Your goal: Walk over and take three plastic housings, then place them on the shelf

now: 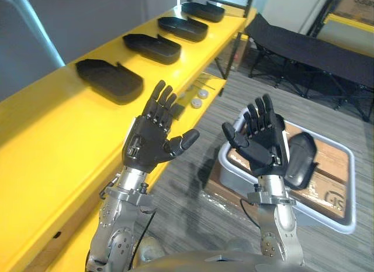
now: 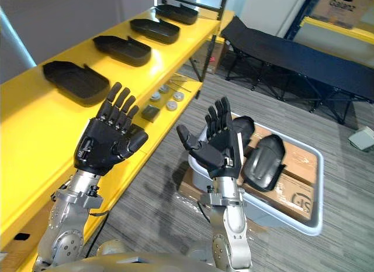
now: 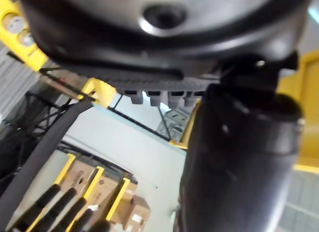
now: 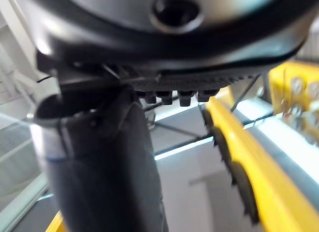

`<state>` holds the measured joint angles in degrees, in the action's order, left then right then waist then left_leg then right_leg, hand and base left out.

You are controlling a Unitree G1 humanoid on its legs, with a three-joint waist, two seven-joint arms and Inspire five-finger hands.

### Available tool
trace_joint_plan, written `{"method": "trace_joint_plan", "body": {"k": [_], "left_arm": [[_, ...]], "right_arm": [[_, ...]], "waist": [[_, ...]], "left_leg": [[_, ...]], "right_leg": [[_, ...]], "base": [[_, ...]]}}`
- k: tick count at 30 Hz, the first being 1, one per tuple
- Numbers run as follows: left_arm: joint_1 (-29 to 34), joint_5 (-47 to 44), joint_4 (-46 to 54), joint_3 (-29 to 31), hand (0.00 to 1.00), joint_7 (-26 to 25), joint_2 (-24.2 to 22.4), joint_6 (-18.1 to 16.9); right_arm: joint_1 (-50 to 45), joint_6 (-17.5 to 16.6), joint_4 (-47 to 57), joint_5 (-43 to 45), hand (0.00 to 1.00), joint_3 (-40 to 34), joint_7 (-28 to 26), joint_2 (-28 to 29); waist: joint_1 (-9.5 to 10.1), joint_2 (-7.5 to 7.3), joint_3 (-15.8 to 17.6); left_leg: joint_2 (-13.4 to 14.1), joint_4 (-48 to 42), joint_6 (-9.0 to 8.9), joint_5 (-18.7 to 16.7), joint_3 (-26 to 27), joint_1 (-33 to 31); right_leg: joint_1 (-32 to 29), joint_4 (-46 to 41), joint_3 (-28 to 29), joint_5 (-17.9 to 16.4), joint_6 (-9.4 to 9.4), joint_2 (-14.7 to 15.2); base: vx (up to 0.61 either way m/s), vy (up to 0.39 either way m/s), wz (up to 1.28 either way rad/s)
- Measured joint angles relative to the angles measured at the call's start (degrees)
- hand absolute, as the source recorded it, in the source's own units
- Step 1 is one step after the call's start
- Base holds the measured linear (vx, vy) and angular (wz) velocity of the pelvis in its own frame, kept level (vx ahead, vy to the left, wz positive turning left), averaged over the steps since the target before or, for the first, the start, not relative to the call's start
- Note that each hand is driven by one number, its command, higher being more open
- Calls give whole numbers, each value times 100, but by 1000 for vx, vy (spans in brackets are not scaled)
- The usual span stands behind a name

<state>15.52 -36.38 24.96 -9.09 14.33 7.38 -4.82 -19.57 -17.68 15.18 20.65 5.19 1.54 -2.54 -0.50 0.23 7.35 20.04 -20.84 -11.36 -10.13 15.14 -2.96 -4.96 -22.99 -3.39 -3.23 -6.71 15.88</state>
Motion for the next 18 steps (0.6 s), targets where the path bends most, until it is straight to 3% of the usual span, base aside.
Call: {"method": "trace_joint_plan", "body": {"k": [2,3,4,5,6,7,9,10,11,13,14,18], "left_arm": [[1,-71,-37,-127,100,-27,-142,23],[1,-129,-59,-221,100,-57,-289,25],[-20,-131,-59,-252,100,-68,-346,25],[-62,-236,-61,-287,100,-75,-406,22],[-63,-368,-61,-296,100,-72,-412,21],[-54,-397,-62,-299,100,-69,-414,11],[11,-397,-63,-295,100,-17,-395,-93],[18,-399,-70,-297,100,11,-398,-118],[14,-400,-70,-314,100,54,-414,-155],[30,-398,-139,-314,100,54,-390,-203],[-7,-397,-279,-325,100,48,-362,-233],[-37,-409,-442,-336,100,57,-280,-191]], "right_arm": [[-26,91,-161,45,100,-342,2,-141],[-65,176,-213,63,100,-538,3,-282],[-103,201,-213,68,100,-625,3,-353],[-273,202,-216,162,100,-790,-82,-452],[-410,200,-216,232,100,-865,-124,-448],[-513,198,-218,240,100,-918,-144,-439],[-785,190,-219,293,100,-1084,-295,-456],[-828,188,-219,342,100,-1100,-327,-458],[-885,187,-241,499,100,-1128,-408,-518],[-888,186,-425,535,100,-1140,-476,-533],[-888,187,-565,504,100,-1126,-438,-514],[-672,188,-861,24,100,-1164,435,-370]], "waist": [[-138,128,47],[-286,270,100],[-347,305,149],[-539,334,233],[-622,316,264],[-627,259,306],[-589,398,361],[-605,438,379],[-600,502,421],[-587,452,514],[-604,397,539],[-452,334,620]], "left_leg": [[135,428,-72,316,210,151],[261,544,-24,451,210,223],[301,546,29,515,200,261],[326,461,258,673,106,285],[314,401,358,730,27,296],[277,412,424,671,-40,366],[-136,394,747,-156,-466,656],[-192,387,811,-365,-555,671],[-367,376,749,-742,-795,659],[-666,262,543,-870,-918,654],[-789,201,521,-882,-891,632],[-861,-100,341,-971,-703,491]], "right_leg": [[-97,288,-211,-273,-371,-157],[-81,451,-189,-285,-360,-344],[-80,478,-164,-296,-342,-404],[-76,509,-75,-336,-274,-480],[-77,506,14,-355,-240,-504],[-84,507,107,-383,-214,-515],[-302,397,578,-517,-176,-629],[-379,346,686,-526,-190,-654],[-559,282,880,-513,-212,-672],[-662,376,1087,-347,-238,-555],[-642,523,1159,-152,-369,-449],[-642,1029,1081,498,-483,-385]], "base": [[-20,-435,-77],[-28,-331,-69],[-41,-260,-64],[-57,-197,-53],[-70,-174,-55],[-77,-96,-75],[-143,31,-103],[-204,132,-92],[-135,103,-67],[-130,175,-72],[-123,198,-49],[-71,152,-41]]}}
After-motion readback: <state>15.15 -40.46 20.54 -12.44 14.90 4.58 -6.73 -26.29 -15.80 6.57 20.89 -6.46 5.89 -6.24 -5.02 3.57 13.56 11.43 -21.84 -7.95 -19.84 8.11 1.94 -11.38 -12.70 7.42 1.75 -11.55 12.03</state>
